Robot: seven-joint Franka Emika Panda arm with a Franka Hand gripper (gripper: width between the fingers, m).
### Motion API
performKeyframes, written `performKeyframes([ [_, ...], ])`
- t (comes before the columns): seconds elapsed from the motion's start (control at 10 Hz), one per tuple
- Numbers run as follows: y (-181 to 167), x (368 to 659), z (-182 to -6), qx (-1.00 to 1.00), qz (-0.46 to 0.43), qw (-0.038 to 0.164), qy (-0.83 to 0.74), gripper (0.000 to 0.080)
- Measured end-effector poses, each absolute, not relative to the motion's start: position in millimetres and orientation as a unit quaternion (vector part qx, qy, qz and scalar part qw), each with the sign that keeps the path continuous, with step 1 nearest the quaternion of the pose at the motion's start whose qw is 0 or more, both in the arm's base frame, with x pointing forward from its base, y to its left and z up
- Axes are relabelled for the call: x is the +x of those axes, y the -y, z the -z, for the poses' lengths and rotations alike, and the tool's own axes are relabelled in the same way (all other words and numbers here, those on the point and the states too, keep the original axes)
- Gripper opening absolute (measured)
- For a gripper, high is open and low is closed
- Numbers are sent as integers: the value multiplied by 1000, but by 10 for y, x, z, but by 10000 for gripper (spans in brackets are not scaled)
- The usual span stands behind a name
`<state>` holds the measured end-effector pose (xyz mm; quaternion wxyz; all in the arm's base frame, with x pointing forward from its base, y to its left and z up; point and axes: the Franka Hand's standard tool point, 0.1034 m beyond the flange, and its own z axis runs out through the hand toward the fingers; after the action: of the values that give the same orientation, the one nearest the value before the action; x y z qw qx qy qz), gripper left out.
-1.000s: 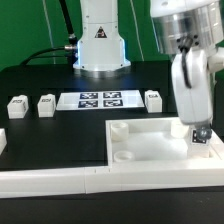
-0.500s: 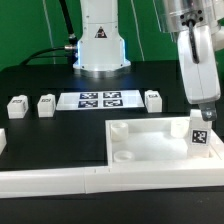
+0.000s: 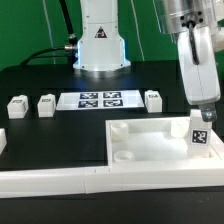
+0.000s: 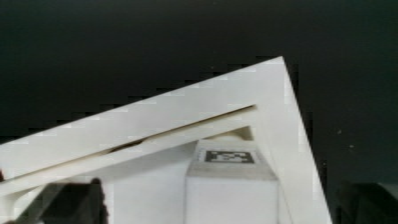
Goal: Assemble square table
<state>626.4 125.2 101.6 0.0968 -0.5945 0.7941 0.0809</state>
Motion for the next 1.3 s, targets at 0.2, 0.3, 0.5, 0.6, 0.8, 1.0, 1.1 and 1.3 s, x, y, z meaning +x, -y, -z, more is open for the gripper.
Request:
performKeyframes([
  [0.2,-1270,6148,-1093,-623,-78,100,-772,649],
  [0.3,-1310,6008,-1092,-635,-76,99,-763,649],
  [0.5,-1379,5789,-1068,-684,-70,94,-720,649],
  [0.6,-1376,5798,-1066,-706,-67,96,-699,649],
  [0.8,-1367,5795,-1056,-746,-61,99,-656,649],
  [1.0,-1368,5780,-1039,-792,-52,103,-599,649],
  [1.1,-1388,5690,-973,-822,-44,104,-558,649],
  [1.3,-1341,5367,-835,-869,-28,106,-482,649],
])
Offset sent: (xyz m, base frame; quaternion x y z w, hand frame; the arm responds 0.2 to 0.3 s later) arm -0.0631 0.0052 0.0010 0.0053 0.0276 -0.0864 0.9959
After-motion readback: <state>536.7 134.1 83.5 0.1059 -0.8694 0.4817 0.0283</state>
